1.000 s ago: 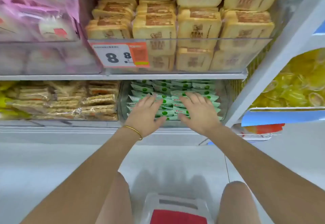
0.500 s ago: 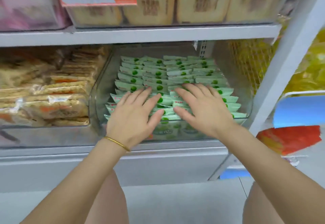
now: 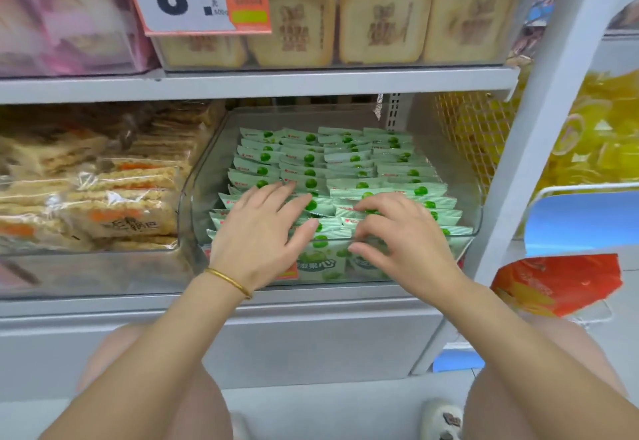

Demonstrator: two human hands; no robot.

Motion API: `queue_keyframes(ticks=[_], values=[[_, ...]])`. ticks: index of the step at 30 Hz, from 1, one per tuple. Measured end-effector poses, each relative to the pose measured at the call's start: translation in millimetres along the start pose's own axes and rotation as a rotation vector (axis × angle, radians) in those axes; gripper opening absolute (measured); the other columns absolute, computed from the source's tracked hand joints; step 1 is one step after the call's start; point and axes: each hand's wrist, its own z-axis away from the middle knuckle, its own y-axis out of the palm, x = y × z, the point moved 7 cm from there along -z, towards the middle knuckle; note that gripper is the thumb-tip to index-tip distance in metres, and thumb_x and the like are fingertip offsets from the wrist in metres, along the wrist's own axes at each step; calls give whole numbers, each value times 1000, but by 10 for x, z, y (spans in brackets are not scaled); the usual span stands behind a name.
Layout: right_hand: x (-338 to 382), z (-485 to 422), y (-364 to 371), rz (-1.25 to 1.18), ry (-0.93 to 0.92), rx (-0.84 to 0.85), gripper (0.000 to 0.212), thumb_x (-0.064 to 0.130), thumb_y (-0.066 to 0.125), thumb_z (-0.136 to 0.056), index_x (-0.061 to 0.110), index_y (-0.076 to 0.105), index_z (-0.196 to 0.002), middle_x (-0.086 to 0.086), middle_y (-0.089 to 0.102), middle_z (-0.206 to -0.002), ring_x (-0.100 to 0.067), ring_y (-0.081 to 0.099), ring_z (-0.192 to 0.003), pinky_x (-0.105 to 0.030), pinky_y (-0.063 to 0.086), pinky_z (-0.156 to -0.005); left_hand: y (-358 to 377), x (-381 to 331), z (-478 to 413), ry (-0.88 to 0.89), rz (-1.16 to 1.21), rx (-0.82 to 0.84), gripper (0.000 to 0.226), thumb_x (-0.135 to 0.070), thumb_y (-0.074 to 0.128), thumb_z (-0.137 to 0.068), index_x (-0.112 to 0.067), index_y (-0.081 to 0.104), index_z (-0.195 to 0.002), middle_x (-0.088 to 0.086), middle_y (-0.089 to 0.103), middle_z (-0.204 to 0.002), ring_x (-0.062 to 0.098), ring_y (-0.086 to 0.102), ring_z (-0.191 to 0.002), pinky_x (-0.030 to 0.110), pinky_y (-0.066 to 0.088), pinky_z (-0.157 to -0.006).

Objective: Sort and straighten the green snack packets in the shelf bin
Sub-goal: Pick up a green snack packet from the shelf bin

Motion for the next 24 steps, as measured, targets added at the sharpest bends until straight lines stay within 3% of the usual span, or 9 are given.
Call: queue_keyframes(ticks=[5, 12, 19, 24], values=[[-18, -35, -47, -63, 0, -83, 26, 48, 56, -78, 25, 67, -73, 4, 57, -106, -17, 45, -104, -33, 32, -83, -29, 33, -59, -37, 94, -27, 68, -57, 12, -87, -25, 50, -134, -5, 45, -143, 14, 36, -134, 32, 26, -110], [125, -84, -215, -104, -51, -180, 25, 43, 60, -78, 21, 70, -71, 3, 55, -99, -19, 45, -98, -39, 38, -80, -251, 166, -16, -69, 154, -85, 65, -53, 18, -88, -20, 56, -129, -2, 54, -134, 18, 44, -128, 35, 35, -105], [240, 159, -266, -124, -56, -99, 25, 47, 58, -76, 25, 67, -68, 11, 48, -95, -19, 42, -101, -40, 35, -81, -235, -10, 317, -13, 158, -57, 57, -48, 25, -90, -17, 64, -117, 0, 60, -123, 22, 52, -118, 40, 40, -99], [291, 193, -237, -64, -62, -11, 29, 55, 54, -75, 29, 66, -69, 12, 50, -91, -16, 41, -100, -40, 38, -82, -246, 13, 389, -27, 276, -73, 55, -47, 27, -91, -17, 60, -124, 1, 52, -134, 20, 42, -128, 34, 30, -108]])
